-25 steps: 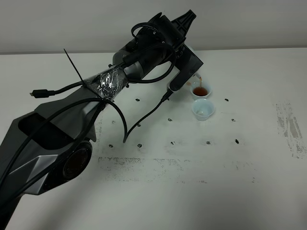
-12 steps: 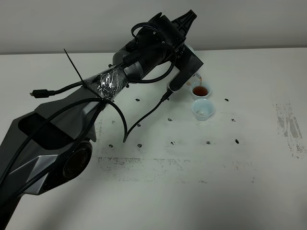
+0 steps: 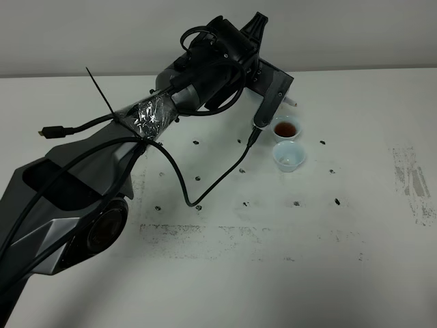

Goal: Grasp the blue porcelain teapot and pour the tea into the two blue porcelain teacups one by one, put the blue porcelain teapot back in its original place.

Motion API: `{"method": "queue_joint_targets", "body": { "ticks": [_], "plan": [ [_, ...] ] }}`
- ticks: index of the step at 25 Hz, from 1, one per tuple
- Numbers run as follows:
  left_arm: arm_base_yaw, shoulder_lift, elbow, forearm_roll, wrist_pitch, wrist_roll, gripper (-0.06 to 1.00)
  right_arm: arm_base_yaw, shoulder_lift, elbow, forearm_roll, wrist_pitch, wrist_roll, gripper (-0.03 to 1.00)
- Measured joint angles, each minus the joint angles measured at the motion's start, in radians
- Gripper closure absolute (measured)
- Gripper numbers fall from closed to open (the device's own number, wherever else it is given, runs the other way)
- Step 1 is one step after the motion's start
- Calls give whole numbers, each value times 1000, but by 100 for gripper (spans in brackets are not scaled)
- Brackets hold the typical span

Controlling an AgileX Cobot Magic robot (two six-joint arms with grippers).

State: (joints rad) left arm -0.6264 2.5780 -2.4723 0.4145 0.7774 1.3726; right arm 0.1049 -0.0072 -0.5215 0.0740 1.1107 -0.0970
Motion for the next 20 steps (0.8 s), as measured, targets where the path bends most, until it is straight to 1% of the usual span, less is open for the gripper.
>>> {"method": "queue_joint_targets", "body": {
  "ticks": [2, 5, 7, 10, 14, 15, 17, 20],
  "plan": [
    [12, -5, 0, -25, 28, -44, 88, 0, 0, 0, 0, 0, 0, 38],
    [42, -36, 0, -106, 102, -103, 88, 0, 0, 0, 0, 0, 0, 38],
    [71, -66, 0, -189, 160, -144, 88, 0, 0, 0, 0, 0, 0, 38],
    [129, -103, -4, -334, 262, -201, 88, 0, 0, 0, 0, 0, 0, 38],
    [206, -108, -9, -525, 330, -254, 88, 0, 0, 0, 0, 0, 0, 38],
    [219, -105, -9, -562, 342, -262, 88, 0, 0, 0, 0, 0, 0, 38],
    [232, -99, -9, -603, 350, -276, 88, 0, 0, 0, 0, 0, 0, 38],
    [235, -75, -9, -621, 351, -288, 88, 0, 0, 0, 0, 0, 0, 38]
  ]
}}
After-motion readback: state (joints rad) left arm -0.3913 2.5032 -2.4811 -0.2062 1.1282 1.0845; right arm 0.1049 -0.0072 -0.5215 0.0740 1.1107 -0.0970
